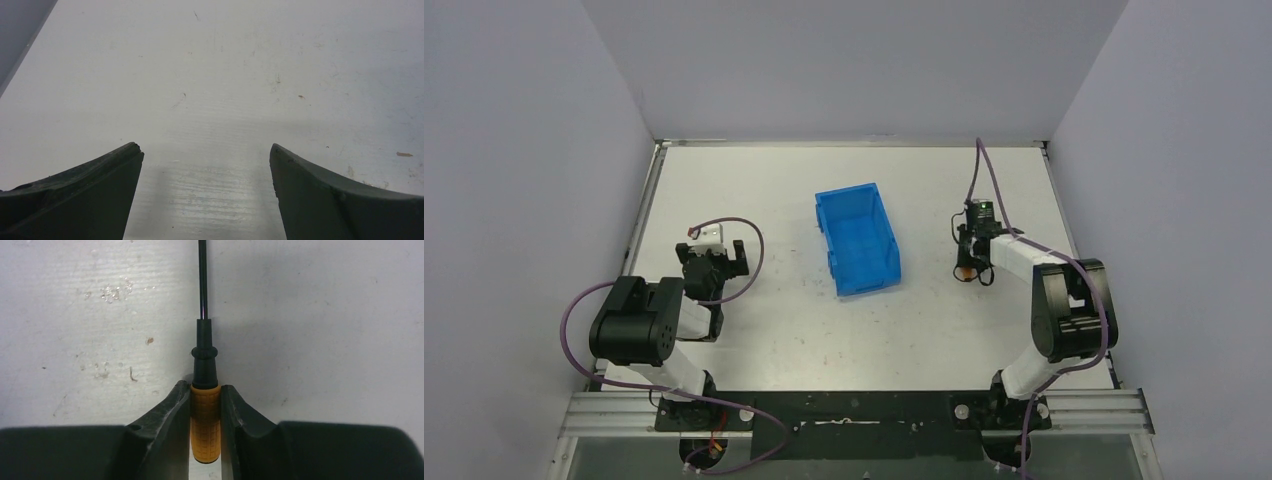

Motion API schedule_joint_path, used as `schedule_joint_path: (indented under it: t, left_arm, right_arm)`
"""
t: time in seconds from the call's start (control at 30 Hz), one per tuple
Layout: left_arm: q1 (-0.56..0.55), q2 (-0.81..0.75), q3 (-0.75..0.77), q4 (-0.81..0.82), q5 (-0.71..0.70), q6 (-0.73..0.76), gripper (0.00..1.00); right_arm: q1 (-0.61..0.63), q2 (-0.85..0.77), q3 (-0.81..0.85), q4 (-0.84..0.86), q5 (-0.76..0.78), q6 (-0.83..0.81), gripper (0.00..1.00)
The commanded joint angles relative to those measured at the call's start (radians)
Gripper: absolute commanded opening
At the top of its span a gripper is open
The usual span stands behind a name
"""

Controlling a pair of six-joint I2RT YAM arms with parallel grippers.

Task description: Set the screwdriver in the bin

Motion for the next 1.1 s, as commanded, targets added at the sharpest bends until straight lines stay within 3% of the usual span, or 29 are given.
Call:
schedule_joint_path:
  t: [0.0, 0.27, 0.47, 0.67, 1.07]
  left_arm:
    - [-0.002, -0.008, 0.021, 0.043, 0.006, -0.006, 0.97]
    - [-0.002, -0.007, 0.021, 0.042, 0.006, -0.005, 0.97]
    - [-0.002, -0.008, 0.021, 0.042, 0.006, -0.005, 0.97]
    - [-0.002, -0.008, 0.021, 0.044, 0.006, -0.005, 0.97]
    - [-0.002, -0.008, 0.021, 0.043, 0.006, -0.006, 0.97]
  right_arm:
    - [0.061, -0.051, 0.095, -0.115, 0.130, -0.011, 0.00]
    - [0.199, -0.259, 0.303, -0.265, 0.182, 0.023, 0.00]
    - [0.479, -0.294, 0.466, -0.264, 0.271, 0.068, 0.00]
    - [0.657, -0.187, 0.525, -0.169, 0.288, 0.068, 0.00]
    - [0.655, 0.197, 0.519, -0.063, 0.147, 0.094, 0.00]
